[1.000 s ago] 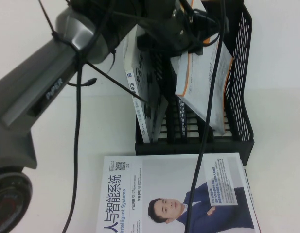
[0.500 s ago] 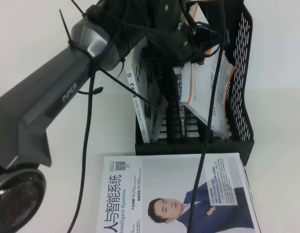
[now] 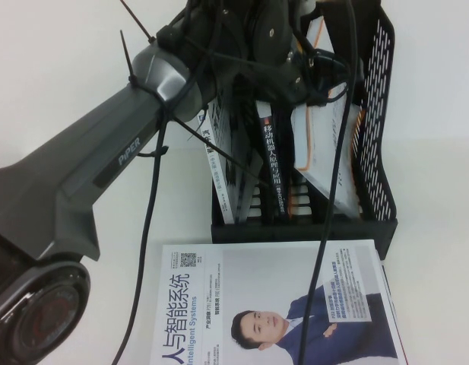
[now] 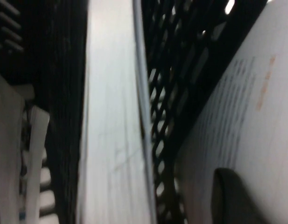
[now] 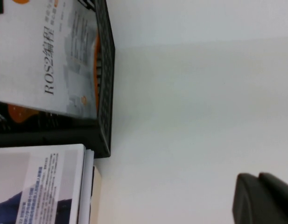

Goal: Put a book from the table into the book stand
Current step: Place the book on the book shelf

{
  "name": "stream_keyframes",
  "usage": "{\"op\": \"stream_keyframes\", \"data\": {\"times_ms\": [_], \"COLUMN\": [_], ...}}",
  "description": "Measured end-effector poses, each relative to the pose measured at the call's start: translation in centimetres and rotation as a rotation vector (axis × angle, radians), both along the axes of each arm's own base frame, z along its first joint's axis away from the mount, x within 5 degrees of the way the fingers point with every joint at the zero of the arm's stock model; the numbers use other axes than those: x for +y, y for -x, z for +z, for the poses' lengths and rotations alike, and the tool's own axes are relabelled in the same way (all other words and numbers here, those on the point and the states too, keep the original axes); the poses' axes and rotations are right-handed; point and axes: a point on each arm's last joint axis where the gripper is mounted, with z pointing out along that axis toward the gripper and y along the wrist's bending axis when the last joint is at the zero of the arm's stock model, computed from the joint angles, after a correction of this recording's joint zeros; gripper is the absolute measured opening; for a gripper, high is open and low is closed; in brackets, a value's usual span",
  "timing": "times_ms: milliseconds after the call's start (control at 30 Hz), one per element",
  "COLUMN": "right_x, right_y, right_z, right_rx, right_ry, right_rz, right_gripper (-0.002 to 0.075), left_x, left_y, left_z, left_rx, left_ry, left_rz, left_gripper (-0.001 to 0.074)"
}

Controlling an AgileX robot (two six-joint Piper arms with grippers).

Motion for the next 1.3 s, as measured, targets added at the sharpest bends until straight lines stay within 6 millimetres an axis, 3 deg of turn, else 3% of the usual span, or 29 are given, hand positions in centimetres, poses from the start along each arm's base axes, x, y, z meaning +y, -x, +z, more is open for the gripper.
{"op": "stream_keyframes", "data": {"times_ms": [133,233,400,633,867,1033,1300], "right_x": [0.0,0.1,1.0,4.3,5.7,5.8,5.8], "right_y": [0.0,0.0,-0.3,-2.6,-5.1,-5.4,-5.4], "right_z": [0.0,0.0,-0.8,-4.7,-6.7,-6.6,-6.6], "right_rx": [-0.001,0.002,-0.027,0.021,0.079,0.060,0.055], "right_ry": [0.003,0.008,0.054,0.089,0.090,0.090,0.090], "right_rz": [0.004,0.015,0.157,0.452,0.475,0.476,0.477], "right_gripper": [0.0005,0.0005,0.0005,0.0005,0.0005,0.0005,0.0005], "left_x": [0.0,-0.1,-0.3,-0.4,-0.3,-0.2,-0.5], "left_y": [-0.4,-0.6,-0.7,-0.8,-0.7,-0.8,-1.1], "left_z": [0.4,0.7,1.0,1.3,1.0,1.0,0.8], "left_rx": [-0.065,-0.110,-0.158,-0.209,-0.193,-0.203,-0.240], "left_ry": [0.013,0.010,0.020,0.019,-0.021,-0.036,-0.035], "left_rz": [-0.003,-0.022,-0.047,-0.075,-0.101,-0.108,-0.118], "left_gripper": [0.0307,0.0375,0.0399,0.0403,0.0307,0.0106,0.0103]}}
